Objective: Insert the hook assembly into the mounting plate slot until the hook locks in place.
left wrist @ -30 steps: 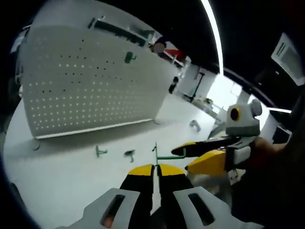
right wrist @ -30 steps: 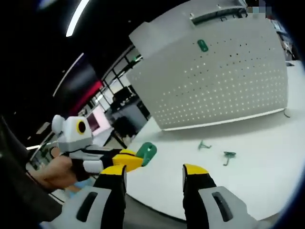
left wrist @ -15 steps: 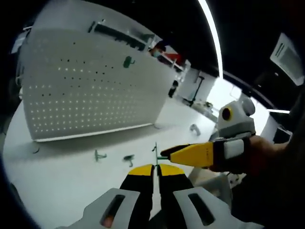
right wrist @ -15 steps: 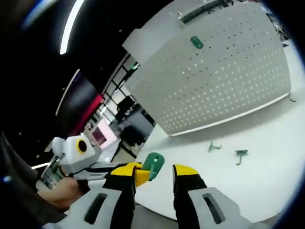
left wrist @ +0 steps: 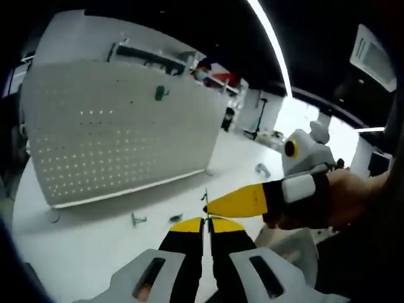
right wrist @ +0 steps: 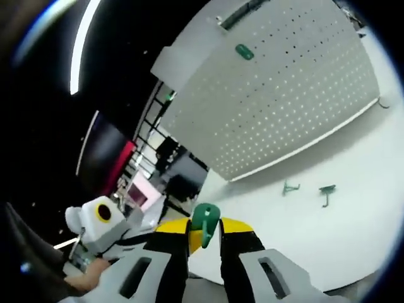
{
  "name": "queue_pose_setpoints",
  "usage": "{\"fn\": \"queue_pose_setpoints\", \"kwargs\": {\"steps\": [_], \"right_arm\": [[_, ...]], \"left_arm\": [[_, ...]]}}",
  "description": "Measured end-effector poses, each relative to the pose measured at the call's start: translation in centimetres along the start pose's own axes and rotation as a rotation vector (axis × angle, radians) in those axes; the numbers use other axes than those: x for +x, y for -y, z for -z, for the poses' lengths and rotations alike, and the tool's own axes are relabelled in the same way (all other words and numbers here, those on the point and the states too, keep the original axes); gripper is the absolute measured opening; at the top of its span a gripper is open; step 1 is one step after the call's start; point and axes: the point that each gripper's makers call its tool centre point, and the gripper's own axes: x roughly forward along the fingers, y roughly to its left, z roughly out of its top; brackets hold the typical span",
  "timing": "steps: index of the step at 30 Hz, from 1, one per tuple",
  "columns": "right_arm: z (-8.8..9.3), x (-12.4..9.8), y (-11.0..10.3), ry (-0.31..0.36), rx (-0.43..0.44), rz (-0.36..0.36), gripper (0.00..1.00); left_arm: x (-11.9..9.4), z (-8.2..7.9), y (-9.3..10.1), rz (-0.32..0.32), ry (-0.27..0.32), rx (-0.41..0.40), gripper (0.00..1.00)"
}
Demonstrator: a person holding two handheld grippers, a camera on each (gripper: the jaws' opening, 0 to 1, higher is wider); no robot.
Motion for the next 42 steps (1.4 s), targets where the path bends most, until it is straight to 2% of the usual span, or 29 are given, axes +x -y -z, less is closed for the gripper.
{"fn": "queue_pose_setpoints", "kwargs": {"steps": [2,5,16,19,23,28,36,42], "right_arm": [[-0.2,0.0,-0.1,0.008,0.012,-0.009,0.15],[-0.4,0.0,-0.3,0.018,0.009,-0.012,0.15],[-0.3,0.0,-0.5,0.016,0.016,-0.013,0.15],[-0.4,-0.3,-0.4,0.011,-0.001,-0.007,0.08],[-0.6,-0.4,-0.3,0.019,0.027,-0.018,0.08],[-0.5,-0.2,-0.8,0.016,0.029,-0.03,0.07],[-0.6,-0.4,-0.7,0.021,0.034,-0.021,0.02],[-0.5,-0.3,-0.7,0.011,0.041,-0.024,0.01]], "left_arm": [[-0.1,-0.2,-0.2,-0.015,0.009,0.012,0.03],[-0.1,-0.4,-0.4,-0.019,0.024,-0.011,0.03],[-0.3,-0.5,-0.5,-0.029,0.032,-0.013,0.03],[-0.4,-0.5,-1.1,-0.057,0.034,-0.015,0.03],[-0.5,-0.6,-1.3,-0.05,0.038,-0.025,0.03],[-0.3,-0.7,-0.3,-0.027,0.039,-0.003,0.03],[-0.4,-0.9,-0.2,-0.022,0.043,0.002,0.03],[-0.3,-0.6,-0.2,-0.025,0.032,0.014,0.03]]}}
